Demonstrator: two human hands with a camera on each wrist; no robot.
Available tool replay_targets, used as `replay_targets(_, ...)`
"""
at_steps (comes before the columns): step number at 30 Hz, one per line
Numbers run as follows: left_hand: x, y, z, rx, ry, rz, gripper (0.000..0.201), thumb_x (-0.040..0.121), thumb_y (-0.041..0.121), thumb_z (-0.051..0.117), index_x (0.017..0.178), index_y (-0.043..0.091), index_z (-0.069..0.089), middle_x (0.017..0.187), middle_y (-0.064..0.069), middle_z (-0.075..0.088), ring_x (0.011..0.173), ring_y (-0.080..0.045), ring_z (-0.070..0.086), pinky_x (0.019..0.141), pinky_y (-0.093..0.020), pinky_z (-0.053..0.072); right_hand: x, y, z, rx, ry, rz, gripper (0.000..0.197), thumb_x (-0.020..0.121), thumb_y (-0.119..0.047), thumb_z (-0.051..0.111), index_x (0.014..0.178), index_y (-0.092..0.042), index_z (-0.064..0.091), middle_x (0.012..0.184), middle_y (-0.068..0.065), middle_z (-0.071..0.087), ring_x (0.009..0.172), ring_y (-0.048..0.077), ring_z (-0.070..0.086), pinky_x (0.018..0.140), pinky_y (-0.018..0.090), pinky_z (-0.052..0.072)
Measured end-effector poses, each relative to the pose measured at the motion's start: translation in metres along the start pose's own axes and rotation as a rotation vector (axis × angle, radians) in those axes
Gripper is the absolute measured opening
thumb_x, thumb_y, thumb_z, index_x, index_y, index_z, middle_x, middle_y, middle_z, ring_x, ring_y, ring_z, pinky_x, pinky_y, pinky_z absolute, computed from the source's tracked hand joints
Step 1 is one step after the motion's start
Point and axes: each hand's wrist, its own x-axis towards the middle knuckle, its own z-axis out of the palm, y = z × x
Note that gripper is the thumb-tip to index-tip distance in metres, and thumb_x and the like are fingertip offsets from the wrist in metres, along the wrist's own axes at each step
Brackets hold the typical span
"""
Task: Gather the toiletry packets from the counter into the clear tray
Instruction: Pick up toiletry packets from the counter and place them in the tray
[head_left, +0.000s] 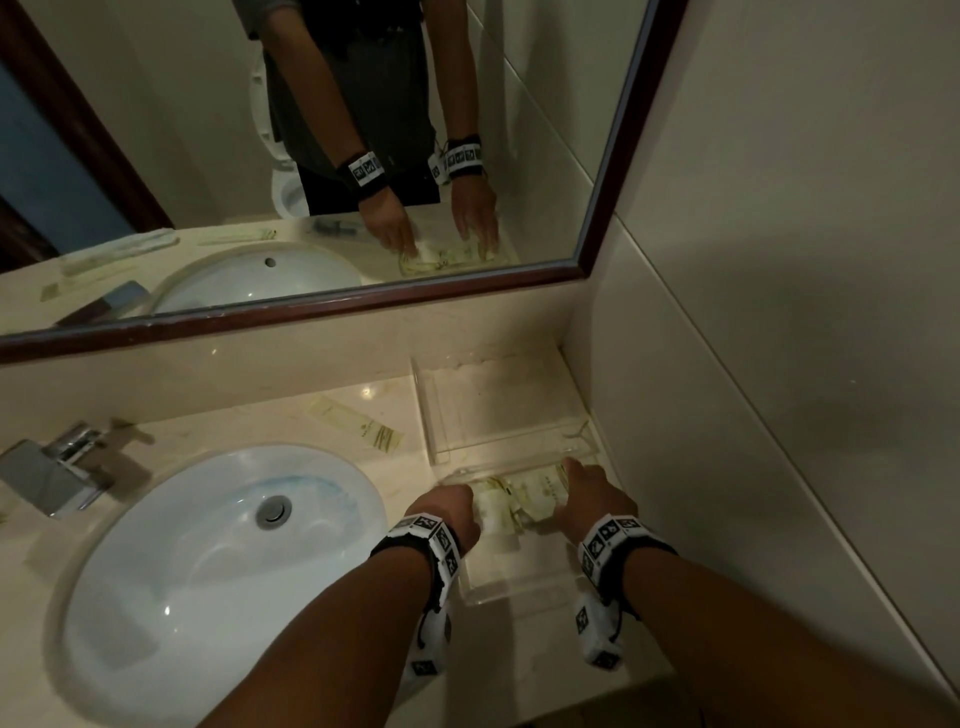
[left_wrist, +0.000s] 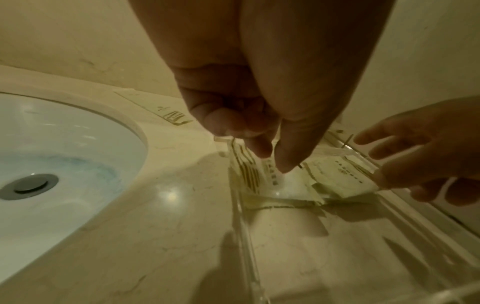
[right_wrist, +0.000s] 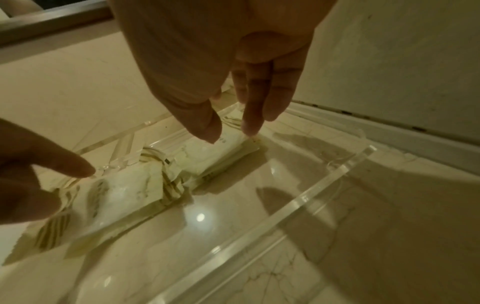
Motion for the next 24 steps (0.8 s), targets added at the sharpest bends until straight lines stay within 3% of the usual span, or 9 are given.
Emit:
replay_targets(3,0.002,0.004,0.0,0.02,0.004,0.039,0.043,0.091,0.033,0.057,0.132,0.018,0.055,0.134,-0.006,0.057,0.121,-0.026,0.056,0.098,-0.033,0.046,-0.003,-0.005,0.002,-0.029,0.059,-0.065,0.061,0.091,-0.035,0.057,0.147,-0.032,0.034,0.152,0.002,0.023,0.116,0.026,0.059,0.091,0.036,0.05)
replay_targets(6,0.004,0.008,0.002,0.06,-0.084,0.088,0.038,0.09,0.034,0.058,0.125,0.019,0.063,0.127,-0.005,0.061,0.116,-0.026,0.059,0.096,-0.033,0.05,-0.006,-0.012,0.003,-0.084,0.074,-0.191,0.04,0.09,-0.036,0.054,0.13,-0.032,0.053,0.138,0.001,0.042,0.116,0.022,0.056,0.09,0.035,0.047)
replay_targets(9,0.001,0.014,0.006,0.1,-0.188,0.12,0.031,0.087,0.031,0.059,0.112,0.017,0.07,0.115,-0.006,0.069,0.103,-0.027,0.066,0.089,-0.036,0.055,-0.008,-0.017,0.008,-0.236,0.027,-0.282,0.033,0.094,-0.039,0.048,0.12,-0.028,0.064,0.125,0.002,0.055,0.114,0.023,0.055,0.089,0.036,0.048)
replay_targets(13,0.0,0.019,0.009,0.149,-0.276,0.168,0.026,0.082,0.025,0.061,0.104,0.019,0.073,0.106,-0.005,0.071,0.096,-0.028,0.068,0.087,-0.04,0.057,-0.012,-0.014,0.014,-0.397,-0.048,-0.249,0.025,0.089,-0.03,0.05,0.098,-0.019,0.071,0.103,0.003,0.067,0.093,0.024,0.066,0.071,0.031,0.047)
replay_targets(16,0.0,0.021,0.009,0.186,-0.309,0.21,0.022,0.081,0.024,0.06,0.098,0.017,0.072,0.1,-0.008,0.071,0.09,-0.029,0.068,0.082,-0.04,0.058,-0.012,-0.009,0.017,-0.435,-0.107,-0.197,0.014,0.086,-0.027,0.053,0.084,-0.021,0.065,0.099,0.001,0.07,0.09,0.023,0.067,0.072,0.03,0.044)
replay_targets(20,0.002,0.02,0.012,0.158,-0.282,0.229,0.022,0.083,0.02,0.059,0.101,0.018,0.071,0.106,-0.006,0.069,0.097,-0.029,0.066,0.087,-0.038,0.056,-0.009,-0.006,0.016,-0.34,-0.143,-0.229,0.023,0.085,-0.033,0.056,0.093,-0.019,0.073,0.103,0.002,0.07,0.093,0.023,0.067,0.081,0.032,0.054)
replay_targets(24,0.007,0.017,0.012,0.13,-0.197,0.212,0.026,0.086,0.021,0.054,0.106,0.021,0.07,0.112,-0.004,0.067,0.102,-0.028,0.064,0.087,-0.034,0.054,-0.01,-0.008,0.015,-0.277,-0.137,-0.298,0.024,0.085,-0.035,0.053,0.094,-0.026,0.073,0.102,-0.003,0.069,0.091,0.021,0.066,0.079,0.031,0.053)
